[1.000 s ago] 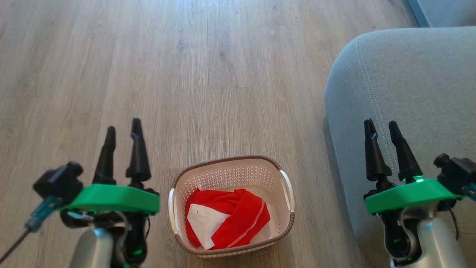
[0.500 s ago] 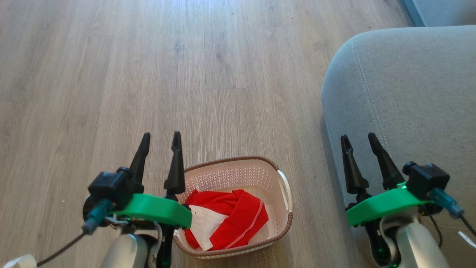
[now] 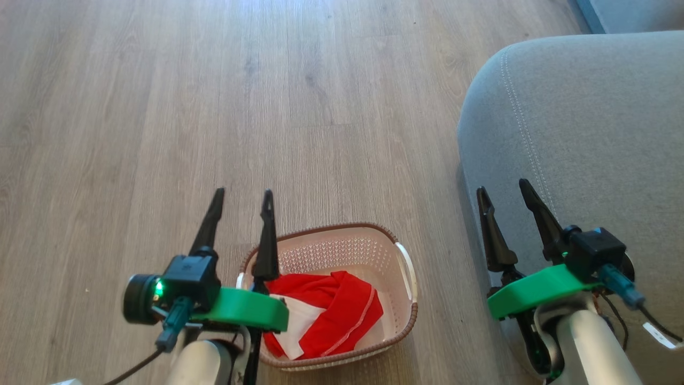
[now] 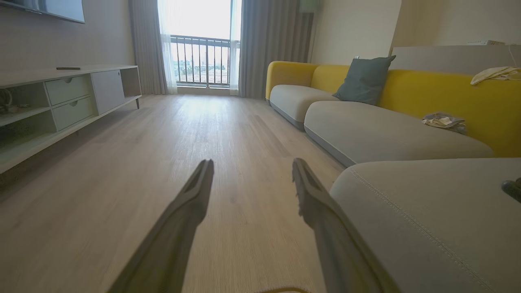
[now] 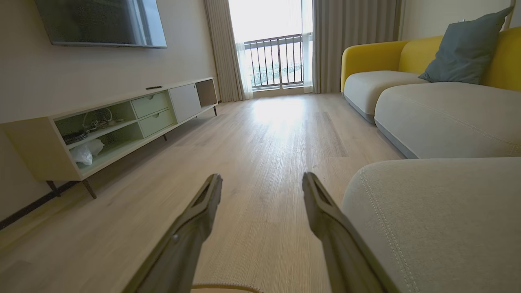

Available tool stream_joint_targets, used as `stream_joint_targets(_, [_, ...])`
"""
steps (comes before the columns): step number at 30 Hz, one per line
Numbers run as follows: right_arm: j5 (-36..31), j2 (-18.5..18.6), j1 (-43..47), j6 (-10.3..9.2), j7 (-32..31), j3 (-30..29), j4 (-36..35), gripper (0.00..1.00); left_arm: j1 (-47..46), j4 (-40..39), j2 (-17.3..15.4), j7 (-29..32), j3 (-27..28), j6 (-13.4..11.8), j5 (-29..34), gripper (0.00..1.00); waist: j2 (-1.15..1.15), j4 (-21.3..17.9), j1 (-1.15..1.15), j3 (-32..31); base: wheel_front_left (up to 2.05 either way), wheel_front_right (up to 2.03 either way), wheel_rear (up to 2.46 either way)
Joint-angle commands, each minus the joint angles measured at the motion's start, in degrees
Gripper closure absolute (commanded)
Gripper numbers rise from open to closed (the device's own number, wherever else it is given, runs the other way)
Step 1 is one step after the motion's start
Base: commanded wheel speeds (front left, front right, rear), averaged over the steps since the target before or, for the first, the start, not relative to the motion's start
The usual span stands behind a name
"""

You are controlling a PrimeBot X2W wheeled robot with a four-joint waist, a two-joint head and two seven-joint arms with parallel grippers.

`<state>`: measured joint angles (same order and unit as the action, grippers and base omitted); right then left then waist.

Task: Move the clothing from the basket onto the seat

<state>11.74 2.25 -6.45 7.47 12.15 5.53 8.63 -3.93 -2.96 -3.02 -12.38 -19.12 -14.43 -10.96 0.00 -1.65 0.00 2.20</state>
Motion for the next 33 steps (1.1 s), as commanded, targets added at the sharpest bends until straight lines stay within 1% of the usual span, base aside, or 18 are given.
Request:
stream_joint_targets(1, [-2.5, 0.6, -2.7, 0.02, 1.1, 1.5, -2.5, 0.00, -3.3, -2.7, -0.2, -0.9, 1.6, -1.2, 1.5, 0.00, 0.00, -0.1, 0.00, 0.0, 0.00, 0.00, 0.00])
stream_joint_targets(4, [-3.6, 0.6, -2.8, 0.02, 1.4, 1.4, -2.5, 0.00, -3.1, -2.7, -0.1, -1.2, 2.2, -1.3, 1.8, 0.00, 0.00, -0.2, 0.00, 0.0, 0.00, 0.00, 0.00])
stream_joint_targets(7, [-4.4, 0.6, -2.7, 0.02, 1.9, 1.3, -1.8, 0.00, -2.7, -1.3, 0.0, -1.7, 2.2, 0.1, 2.6, 0.00, 0.00, -0.3, 0.00, 0.0, 0.00, 0.00, 0.00])
stream_joint_targets(10, [-4.9, 0.6, -2.7, 0.02, 2.4, 1.1, -0.4, 0.00, -2.5, 0.4, 0.1, -2.2, 2.4, 0.4, 4.3, 0.00, 0.00, -0.4, 0.00, 0.0, 0.00, 0.00, 0.00])
stream_joint_targets(12, [-4.6, 0.6, -2.6, 0.02, 2.8, 0.8, 0.9, 0.00, -2.2, 1.7, 0.1, -2.5, 2.1, 0.8, 4.2, 0.00, 0.00, -0.4, 0.00, 0.0, 0.00, 0.00, 0.00])
stream_joint_targets(14, [-4.4, 0.6, -2.6, 0.02, 2.9, 0.3, 3.0, 0.00, -2.0, 3.4, 0.1, -2.6, 1.9, 1.6, 3.0, 0.00, 0.00, -0.4, 0.00, -0.1, 0.00, 0.00, 0.00])
stream_joint_targets(15, [-4.3, 0.6, -2.6, 0.02, 2.9, 0.2, 5.2, 0.00, -1.9, 4.9, 0.1, -2.6, 1.9, 2.6, 1.3, 0.00, 0.00, -0.4, 0.00, -0.2, 0.00, 0.00, 0.00])
stream_joint_targets(16, [-4.1, 0.6, -2.6, 0.02, 2.9, 0.0, 6.3, 0.00, -1.9, 5.5, 0.1, -2.6, 2.0, 3.1, 0.4, 0.00, 0.00, -0.4, 0.00, -0.3, 0.00, 0.00, 0.00])
stream_joint_targets(20, [-3.0, 0.6, -3.3, 0.02, 2.9, 0.0, 9.0, 0.00, -1.9, 7.4, 0.1, -2.6, 2.5, 5.0, -1.6, 0.00, 0.00, -0.4, 0.00, -0.4, 0.00, 0.00, 0.00])
stream_joint_targets(33, [-2.6, 0.6, -4.1, 0.02, 2.9, -0.1, 9.5, 0.00, -2.1, 8.4, 0.1, -2.6, 2.2, 5.8, -1.6, 0.00, 0.00, -0.7, 0.00, 0.2, 0.00, 0.00, 0.00])
